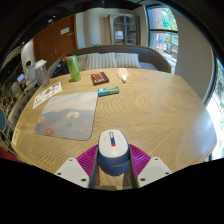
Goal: Arrange mouse
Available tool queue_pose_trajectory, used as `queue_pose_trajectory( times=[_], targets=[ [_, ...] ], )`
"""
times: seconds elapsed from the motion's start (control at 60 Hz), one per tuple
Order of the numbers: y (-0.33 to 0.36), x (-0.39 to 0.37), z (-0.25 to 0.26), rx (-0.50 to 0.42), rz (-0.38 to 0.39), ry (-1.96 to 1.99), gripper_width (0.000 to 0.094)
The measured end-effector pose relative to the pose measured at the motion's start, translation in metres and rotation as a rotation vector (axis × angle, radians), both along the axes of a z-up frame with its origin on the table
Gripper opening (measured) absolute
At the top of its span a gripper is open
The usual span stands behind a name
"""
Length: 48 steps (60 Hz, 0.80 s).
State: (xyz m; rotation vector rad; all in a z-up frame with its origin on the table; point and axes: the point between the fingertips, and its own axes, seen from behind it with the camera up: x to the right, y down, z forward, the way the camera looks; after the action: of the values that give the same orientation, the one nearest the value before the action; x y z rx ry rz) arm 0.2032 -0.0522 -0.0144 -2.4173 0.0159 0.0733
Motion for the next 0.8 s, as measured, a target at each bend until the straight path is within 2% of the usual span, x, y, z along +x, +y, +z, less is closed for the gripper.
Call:
queue_pose_trajectory(
  times=[0.033,0.067,0.133,0.217,0.3,0.367,0.467,0.6,0.7,0.8],
  targets=[
    [0.002,0.002,0.008,-0.012,0.004,0.013,0.0475],
    [0.011,0.007,0.026,0.015,-0.010,0.017,0.0478],
    [0.039,0.026,0.075,0.116,-0.053,-0.013,0.0477],
    [0.083,0.028,0.144,0.242,-0.043,-0.070,0.0479],
    [0.129,0.004,0.198,0.355,-0.047,-0.072,0.0480],
    [0.159,-0.042,0.214,0.410,-0.025,-0.027,0.0477],
    [0.181,-0.111,0.184,0.398,0.007,0.029,0.0476],
    [0.172,-0.169,0.089,0.256,0.039,0.010,0.0475],
    [0.160,-0.190,0.040,0.198,0.036,-0.008,0.0476],
    [0.151,-0.192,0.006,0.129,-0.010,-0.018,0.0477]
  ],
)
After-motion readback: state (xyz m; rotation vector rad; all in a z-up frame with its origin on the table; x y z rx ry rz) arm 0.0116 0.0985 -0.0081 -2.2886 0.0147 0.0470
